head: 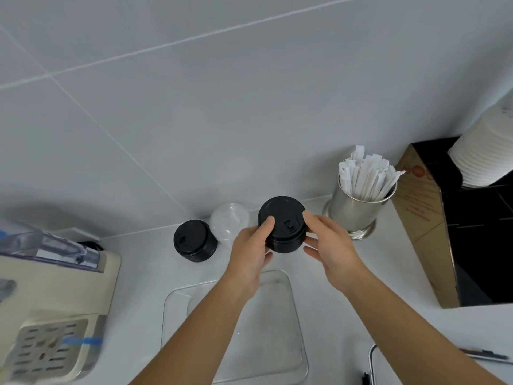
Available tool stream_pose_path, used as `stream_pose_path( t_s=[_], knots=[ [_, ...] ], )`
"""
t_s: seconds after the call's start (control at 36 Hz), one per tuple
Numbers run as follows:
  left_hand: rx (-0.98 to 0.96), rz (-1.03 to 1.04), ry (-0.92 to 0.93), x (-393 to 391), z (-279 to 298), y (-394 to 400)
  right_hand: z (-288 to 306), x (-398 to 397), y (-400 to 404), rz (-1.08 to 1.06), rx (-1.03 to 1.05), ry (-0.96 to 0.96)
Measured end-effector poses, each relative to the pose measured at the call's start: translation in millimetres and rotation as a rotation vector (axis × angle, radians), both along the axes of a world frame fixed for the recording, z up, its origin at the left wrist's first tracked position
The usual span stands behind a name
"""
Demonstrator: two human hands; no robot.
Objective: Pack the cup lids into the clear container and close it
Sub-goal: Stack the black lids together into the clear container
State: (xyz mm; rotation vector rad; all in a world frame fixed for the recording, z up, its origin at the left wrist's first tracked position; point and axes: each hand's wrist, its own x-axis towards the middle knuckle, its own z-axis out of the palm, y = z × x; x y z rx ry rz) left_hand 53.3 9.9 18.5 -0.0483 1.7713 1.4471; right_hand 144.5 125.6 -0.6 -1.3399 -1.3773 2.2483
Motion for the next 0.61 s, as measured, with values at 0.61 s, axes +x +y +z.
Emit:
stream_pose_path(
  t_s=[0.61],
  knots=[
    [0.092, 0.093, -0.049, 76, 51, -87, 55, 47, -61, 0.055, 0.110, 0.185]
  ],
)
